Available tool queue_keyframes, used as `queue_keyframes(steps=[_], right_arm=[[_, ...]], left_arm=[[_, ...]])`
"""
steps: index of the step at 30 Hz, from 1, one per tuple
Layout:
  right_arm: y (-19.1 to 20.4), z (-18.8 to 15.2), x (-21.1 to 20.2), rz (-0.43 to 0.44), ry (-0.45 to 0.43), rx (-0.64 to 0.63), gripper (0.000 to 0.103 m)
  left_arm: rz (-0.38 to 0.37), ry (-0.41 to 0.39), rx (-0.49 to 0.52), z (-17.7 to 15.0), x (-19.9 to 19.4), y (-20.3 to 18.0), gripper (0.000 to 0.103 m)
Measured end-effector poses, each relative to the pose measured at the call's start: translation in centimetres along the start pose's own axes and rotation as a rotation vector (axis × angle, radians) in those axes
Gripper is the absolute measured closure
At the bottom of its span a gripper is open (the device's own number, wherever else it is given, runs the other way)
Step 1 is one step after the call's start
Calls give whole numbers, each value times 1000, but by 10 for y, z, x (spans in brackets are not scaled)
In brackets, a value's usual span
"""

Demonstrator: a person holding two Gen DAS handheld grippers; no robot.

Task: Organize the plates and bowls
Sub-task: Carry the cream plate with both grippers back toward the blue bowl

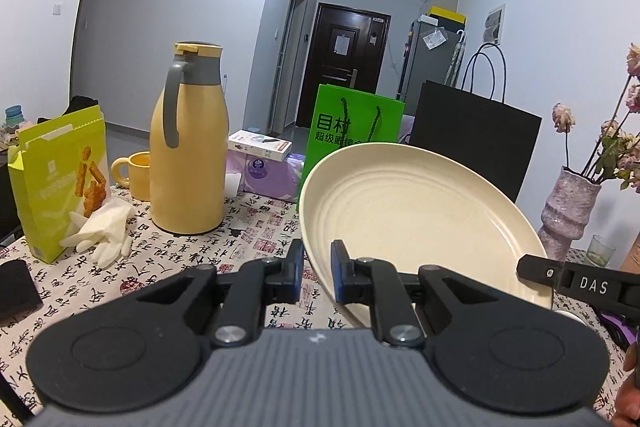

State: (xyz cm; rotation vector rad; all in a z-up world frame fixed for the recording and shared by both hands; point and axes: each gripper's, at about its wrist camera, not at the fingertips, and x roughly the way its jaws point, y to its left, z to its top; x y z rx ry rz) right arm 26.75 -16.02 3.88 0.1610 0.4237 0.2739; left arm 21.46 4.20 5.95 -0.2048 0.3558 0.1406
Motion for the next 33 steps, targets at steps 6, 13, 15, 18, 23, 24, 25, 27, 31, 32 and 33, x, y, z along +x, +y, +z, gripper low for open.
queue_keyframes(steps=[6,13,15,18,23,24,25,27,31,32,33], right_arm=[[-2,-8,-17,8,-3,11,93],[-3,-14,-33,19,-12,20,93],[-4,-16,-37,20,-14,22,93],[-6,-19,-44,24,-19,29,93],[-11,-22,-56,25,-35,35,92],[-12,-22,-58,25,-39,36,93],[-13,-23,-61,25,-44,38,93],[-15,-25,-67,25,-53,41,93],[-21,-30,-80,26,-67,49,93],[-22,-31,-83,25,-71,50,93],[-24,-33,-86,25,-75,53,92]], left_arm=[[1,-11,10,-4,-18,-3,88],[1,-22,17,-9,-35,-5,88],[0,-25,19,-10,-39,-7,88],[-4,-29,26,-11,-45,-8,88],[-13,-36,34,-15,-54,-12,88],[-14,-38,38,-16,-56,-14,88],[-15,-41,42,-17,-59,-15,88],[-18,-45,46,-19,-63,-18,88],[-25,-49,51,-23,-71,-24,88],[-27,-50,52,-24,-73,-24,88],[-29,-51,54,-25,-75,-26,88]])
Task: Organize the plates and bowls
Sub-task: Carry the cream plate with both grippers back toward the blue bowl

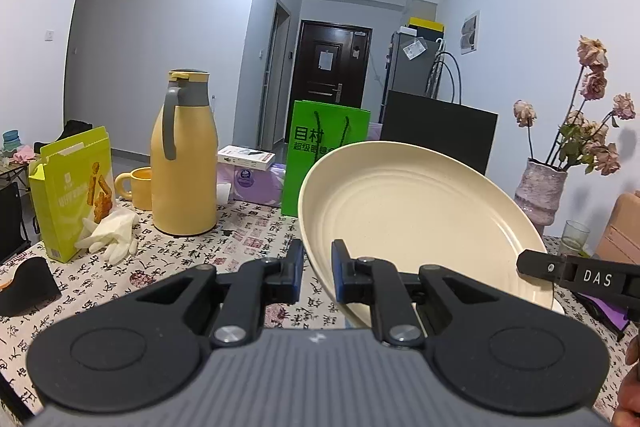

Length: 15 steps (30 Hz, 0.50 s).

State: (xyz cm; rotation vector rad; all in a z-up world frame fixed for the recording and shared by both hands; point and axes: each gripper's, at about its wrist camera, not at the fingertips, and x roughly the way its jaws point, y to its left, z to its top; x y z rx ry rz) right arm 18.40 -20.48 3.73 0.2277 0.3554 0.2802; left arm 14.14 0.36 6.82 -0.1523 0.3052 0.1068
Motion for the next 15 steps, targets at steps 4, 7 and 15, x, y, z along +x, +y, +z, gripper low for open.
queue_keyframes(steps=[4,7,15], right_arm=[[-5,-4,-12,-3,-14,13,93],[-9,-7,-20,-5,-24,19,92],[-18,-15,-40,-14,-49,25,93]], left_arm=[[-8,-4,5,-5,-8,-7,88],[-16,-7,7,-7,-13,-12,88],[-36,-10,17,-17,-25,-23,88]])
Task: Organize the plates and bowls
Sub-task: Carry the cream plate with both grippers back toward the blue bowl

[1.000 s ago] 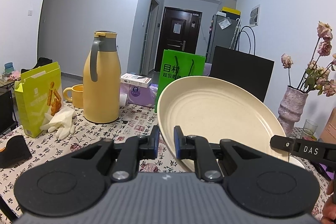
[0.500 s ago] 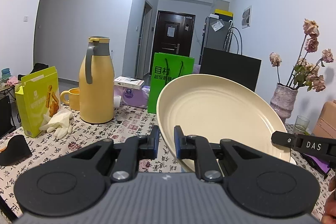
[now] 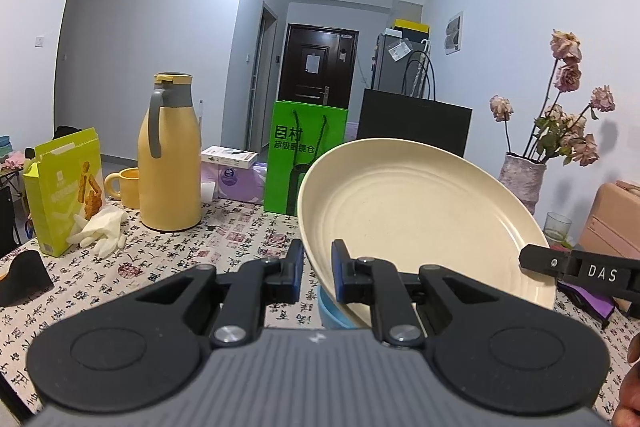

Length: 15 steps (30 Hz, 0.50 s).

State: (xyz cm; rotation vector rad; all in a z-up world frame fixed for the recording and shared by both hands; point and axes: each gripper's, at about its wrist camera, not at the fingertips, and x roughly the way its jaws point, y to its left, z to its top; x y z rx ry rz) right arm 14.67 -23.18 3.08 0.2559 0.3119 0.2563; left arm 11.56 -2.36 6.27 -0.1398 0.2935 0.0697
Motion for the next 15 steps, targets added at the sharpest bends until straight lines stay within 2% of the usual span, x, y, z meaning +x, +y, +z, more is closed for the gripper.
queue_keyframes(steps=[15], right_arm=[[-13,-14,-23,-14,-17,14,92]], left_arm=[[-22,-3,2,-15,-11,-13,88]])
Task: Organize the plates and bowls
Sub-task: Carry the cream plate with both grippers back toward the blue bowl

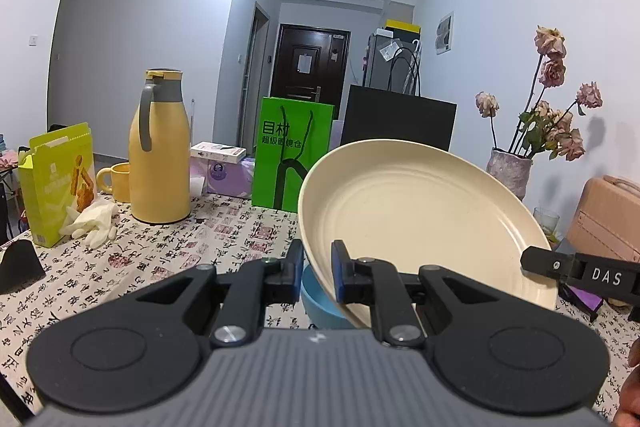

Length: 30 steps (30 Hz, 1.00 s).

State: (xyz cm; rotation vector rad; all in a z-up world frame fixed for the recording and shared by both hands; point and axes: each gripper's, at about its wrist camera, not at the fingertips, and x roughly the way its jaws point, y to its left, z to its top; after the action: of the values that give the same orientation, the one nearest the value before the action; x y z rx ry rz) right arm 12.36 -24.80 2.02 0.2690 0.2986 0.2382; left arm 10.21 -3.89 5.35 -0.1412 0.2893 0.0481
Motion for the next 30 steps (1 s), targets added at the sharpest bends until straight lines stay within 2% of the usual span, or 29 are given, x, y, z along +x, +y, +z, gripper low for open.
queue_keyframes(steps=[12,30], right_arm=[[-9,-10,-6,-11,4,6,92],[-25,-31,-12,-31,19,20,92]], left_arm=[[-7,0,21,-12,-1,-8,88],[-69,28,32,-34,3,-10,88]])
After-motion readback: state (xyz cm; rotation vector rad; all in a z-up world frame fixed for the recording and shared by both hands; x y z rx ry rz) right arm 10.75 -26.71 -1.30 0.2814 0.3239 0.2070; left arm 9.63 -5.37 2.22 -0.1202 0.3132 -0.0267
